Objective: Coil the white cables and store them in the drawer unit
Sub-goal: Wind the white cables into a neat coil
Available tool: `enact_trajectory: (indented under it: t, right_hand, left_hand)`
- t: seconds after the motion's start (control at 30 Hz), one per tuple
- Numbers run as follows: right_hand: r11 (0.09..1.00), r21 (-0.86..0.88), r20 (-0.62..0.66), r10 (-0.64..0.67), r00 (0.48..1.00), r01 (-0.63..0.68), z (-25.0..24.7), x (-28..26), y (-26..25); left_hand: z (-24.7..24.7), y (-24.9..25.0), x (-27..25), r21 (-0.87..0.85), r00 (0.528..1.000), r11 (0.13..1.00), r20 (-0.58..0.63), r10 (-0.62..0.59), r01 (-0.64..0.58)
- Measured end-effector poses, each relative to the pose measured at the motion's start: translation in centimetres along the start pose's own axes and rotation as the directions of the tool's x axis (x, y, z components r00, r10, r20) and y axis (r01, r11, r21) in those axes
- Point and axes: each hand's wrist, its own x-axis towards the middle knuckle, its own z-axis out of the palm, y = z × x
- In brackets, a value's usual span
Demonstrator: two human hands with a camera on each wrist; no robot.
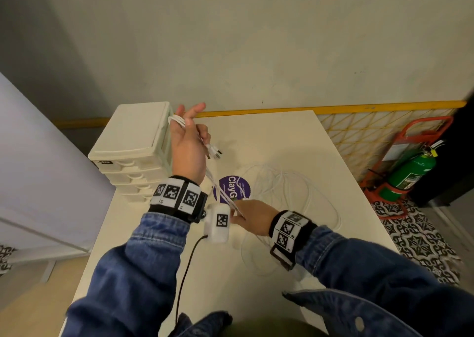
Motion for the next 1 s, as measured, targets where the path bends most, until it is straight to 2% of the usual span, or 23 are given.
enact_trajectory:
  t: [0.03, 0.07, 0.1, 0.13, 0.17, 0.2, 0.23, 0.27, 0.33, 0.4, 0.43, 0.47, 0.5, 0.57, 0.67, 0.77, 0.9, 1.0]
  right_hand:
    - [0.999, -0.022, 0.027, -0.025, 0.999, 0.026, -0.4, -0.1, -0.4]
    - [0.997, -0.047, 0.042, -0.051, 0.998, 0.053, -0.9, -0.2, -0.7]
    - [0.993, -0.081, 0.051, -0.081, 0.995, 0.085, -1.5, -0.5, -0.9]
    - [0.987, -0.113, 0.049, -0.106, 0.993, 0.111, -2.1, -0.6, -1.0]
    - [0.983, -0.134, 0.025, -0.122, 0.992, 0.124, -2.9, -0.9, -0.8]
    - [0.982, -0.14, -0.024, -0.131, 0.991, 0.127, -3.8, -1.1, -0.5]
    - [0.982, -0.132, -0.087, -0.143, 0.986, 0.131, -4.7, -1.3, -0.2]
    - [0.983, -0.119, -0.164, -0.161, 0.973, 0.143, -5.5, -1.5, 0.2]
    - [0.979, -0.119, -0.303, -0.196, 0.933, 0.167, -7.2, -1.8, 1.1]
    - [0.974, -0.149, -0.377, -0.214, 0.901, 0.169, -8.5, -1.7, 2.0]
    - [0.972, -0.167, -0.392, -0.221, 0.893, 0.168, -8.8, -1.6, 2.5]
    - [0.967, -0.197, -0.402, -0.229, 0.886, 0.16, -9.1, -1.5, 3.1]
    - [0.961, -0.238, -0.418, -0.235, 0.877, 0.144, -9.1, -1.3, 3.7]
    - [0.963, -0.258, -0.469, -0.2, 0.86, 0.084, -8.9, -1.2, 5.3]
    - [0.99, -0.135, -0.544, -0.099, 0.834, 0.03, -7.4, -1.6, 7.8]
    - [0.997, -0.07, -0.532, -0.071, 0.844, 0.039, -5.2, -1.9, 8.7]
    - [0.985, 0.114, -0.428, 0.164, 0.889, -0.127, -3.6, -2.2, 9.9]
    - [0.956, 0.223, -0.378, 0.266, 0.887, -0.191, -3.1, -2.8, 11.1]
  left_hand:
    - [-0.5, -0.7, 0.1, 0.15, 0.998, 0.987, 0.03, 0.054, -0.058]
    - [-1.0, -1.4, 0.2, 0.312, 0.988, 0.939, 0.101, 0.119, -0.145]
    - [-1.6, -2.1, 0.3, 0.478, 0.963, 0.843, 0.224, 0.152, -0.245]
    - [-2.2, -2.8, 0.4, 0.62, 0.921, 0.706, 0.371, 0.122, -0.343]
    - [-2.6, -3.3, 0.3, 0.709, 0.879, 0.578, 0.475, 0.032, -0.404]
    - [-2.8, -3.4, 0.1, 0.767, 0.851, 0.498, 0.515, -0.101, -0.405]
    - [-2.9, -3.2, -0.4, 0.808, 0.826, 0.485, 0.5, -0.26, -0.336]
    - [-2.9, -3.0, -1.1, 0.832, 0.783, 0.507, 0.465, -0.413, -0.226]
    - [-2.2, -2.3, -2.4, 0.837, 0.66, 0.546, 0.437, -0.611, -0.049]
    - [-1.1, -1.5, -3.6, 0.806, 0.543, 0.589, 0.471, -0.695, 0.055]
    - [-0.5, -1.2, -4.1, 0.783, 0.509, 0.615, 0.491, -0.707, 0.099]
    - [0.0, -0.9, -4.4, 0.753, 0.496, 0.644, 0.51, -0.703, 0.137]
    - [0.2, -0.6, -4.5, 0.714, 0.501, 0.679, 0.531, -0.684, 0.17]
    - [0.2, -0.2, -4.3, 0.597, 0.551, 0.759, 0.554, -0.624, 0.26]
    - [-0.7, 0.4, -3.1, 0.329, 0.639, 0.84, 0.546, -0.541, 0.431]
    - [-1.0, 0.8, -2.6, 0.138, 0.697, 0.846, 0.507, -0.508, 0.516]
    - [-1.8, 1.4, -2.0, -0.019, 0.719, 0.818, 0.489, -0.494, 0.575]
    - [-2.8, 1.6, -1.3, -0.06, 0.744, 0.804, 0.426, -0.515, 0.592]
